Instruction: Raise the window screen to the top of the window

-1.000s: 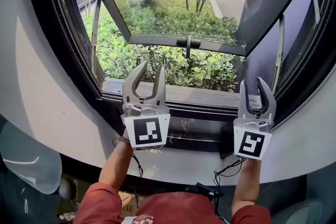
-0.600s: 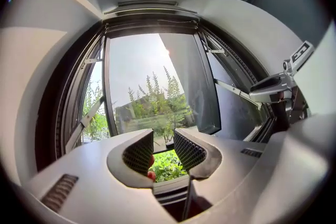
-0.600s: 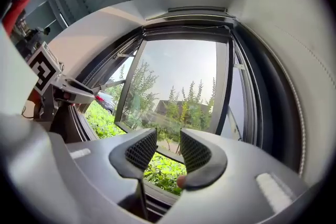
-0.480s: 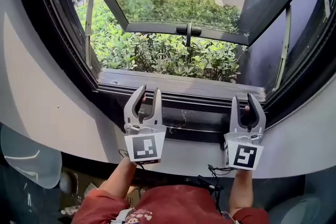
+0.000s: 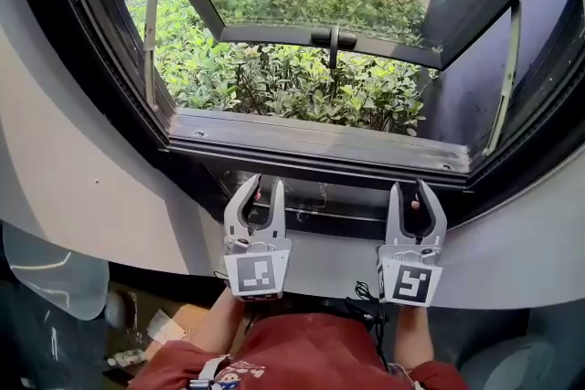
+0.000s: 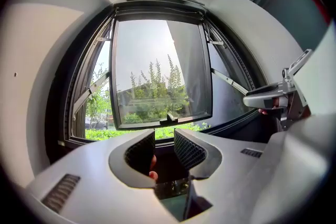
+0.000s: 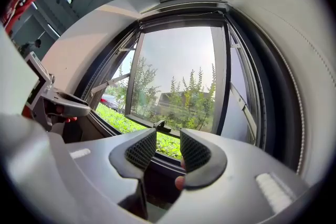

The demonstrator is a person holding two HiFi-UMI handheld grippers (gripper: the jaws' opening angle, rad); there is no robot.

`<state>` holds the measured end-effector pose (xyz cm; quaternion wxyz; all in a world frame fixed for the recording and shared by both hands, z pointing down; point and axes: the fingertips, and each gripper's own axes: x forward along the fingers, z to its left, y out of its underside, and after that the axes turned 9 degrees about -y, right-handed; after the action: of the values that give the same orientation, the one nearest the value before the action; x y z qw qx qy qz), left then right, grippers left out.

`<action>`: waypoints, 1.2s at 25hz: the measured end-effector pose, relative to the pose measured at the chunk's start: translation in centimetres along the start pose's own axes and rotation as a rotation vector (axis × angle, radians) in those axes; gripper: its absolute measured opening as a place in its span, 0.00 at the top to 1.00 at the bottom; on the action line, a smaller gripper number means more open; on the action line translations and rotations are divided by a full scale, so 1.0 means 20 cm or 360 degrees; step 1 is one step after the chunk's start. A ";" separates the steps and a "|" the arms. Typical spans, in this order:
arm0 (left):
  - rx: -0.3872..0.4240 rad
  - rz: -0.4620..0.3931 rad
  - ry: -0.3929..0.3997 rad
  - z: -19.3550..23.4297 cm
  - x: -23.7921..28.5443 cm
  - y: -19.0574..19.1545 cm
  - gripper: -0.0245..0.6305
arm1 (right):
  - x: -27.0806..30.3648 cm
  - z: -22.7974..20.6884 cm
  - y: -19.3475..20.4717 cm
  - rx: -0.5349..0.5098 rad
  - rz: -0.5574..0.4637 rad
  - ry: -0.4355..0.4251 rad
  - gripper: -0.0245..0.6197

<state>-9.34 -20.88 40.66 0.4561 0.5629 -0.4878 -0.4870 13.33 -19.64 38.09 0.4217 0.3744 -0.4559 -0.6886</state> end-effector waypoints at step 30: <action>-0.0008 -0.0014 0.0040 0.02 -0.07 0.04 0.95 | -0.03 0.12 0.07 0.0063 0.0003 -0.0029 0.95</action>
<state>-9.79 -19.54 41.49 0.4613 0.5700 -0.4785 -0.4831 11.65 -18.69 40.18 0.4107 0.3758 -0.4737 -0.6824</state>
